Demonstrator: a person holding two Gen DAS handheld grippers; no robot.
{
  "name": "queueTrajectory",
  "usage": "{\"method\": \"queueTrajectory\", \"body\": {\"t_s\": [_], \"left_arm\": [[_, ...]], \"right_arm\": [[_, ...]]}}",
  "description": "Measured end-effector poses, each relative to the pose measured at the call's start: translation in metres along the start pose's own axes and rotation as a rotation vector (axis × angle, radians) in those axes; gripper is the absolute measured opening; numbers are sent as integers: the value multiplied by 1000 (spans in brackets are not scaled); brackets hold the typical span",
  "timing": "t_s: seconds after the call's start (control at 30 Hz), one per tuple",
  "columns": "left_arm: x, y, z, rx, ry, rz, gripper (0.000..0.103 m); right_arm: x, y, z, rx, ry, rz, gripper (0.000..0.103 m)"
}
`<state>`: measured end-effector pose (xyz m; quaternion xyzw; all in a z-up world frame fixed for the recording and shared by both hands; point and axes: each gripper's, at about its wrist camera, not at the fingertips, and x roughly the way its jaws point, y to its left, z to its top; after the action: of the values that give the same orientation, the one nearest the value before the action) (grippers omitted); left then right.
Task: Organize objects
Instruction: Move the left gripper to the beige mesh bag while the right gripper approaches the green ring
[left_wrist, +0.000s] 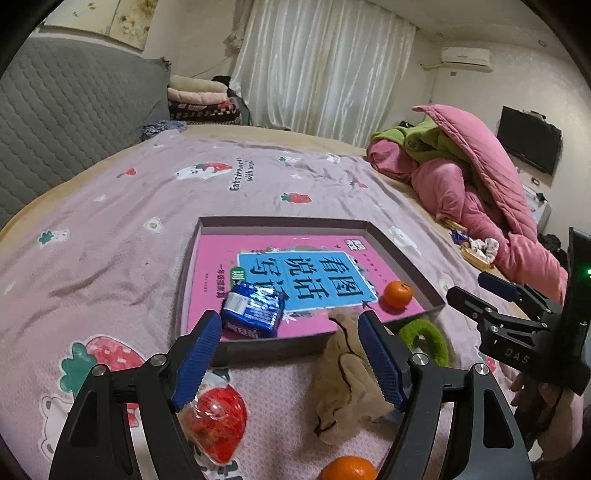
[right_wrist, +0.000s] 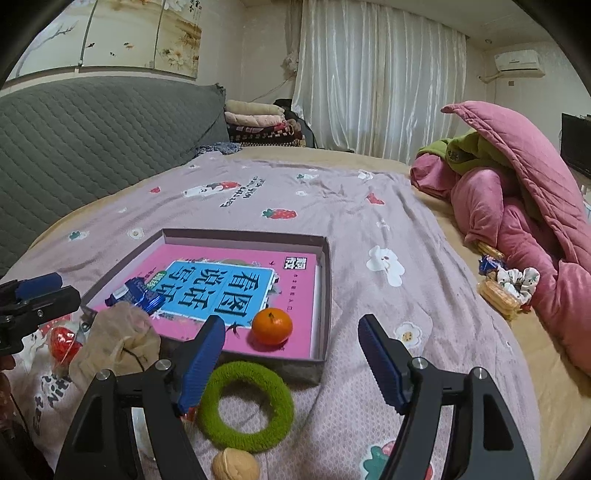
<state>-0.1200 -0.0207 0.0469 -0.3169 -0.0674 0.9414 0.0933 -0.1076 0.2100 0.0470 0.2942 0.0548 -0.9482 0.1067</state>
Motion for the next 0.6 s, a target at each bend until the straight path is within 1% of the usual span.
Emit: {"method": "queueTrajectory", "body": {"t_s": [0.13, 0.43, 0.6], "left_arm": [[-1, -7, -6, 9, 18, -34, 78], [-1, -21, -22, 72, 43, -40, 78], [-3, -25, -29, 90, 57, -57, 78]], "right_arm": [[-3, -1, -5, -9, 8, 4, 74], [-5, -4, -14, -29, 35, 2, 74], [-4, -4, -17, -36, 46, 8, 74]]}}
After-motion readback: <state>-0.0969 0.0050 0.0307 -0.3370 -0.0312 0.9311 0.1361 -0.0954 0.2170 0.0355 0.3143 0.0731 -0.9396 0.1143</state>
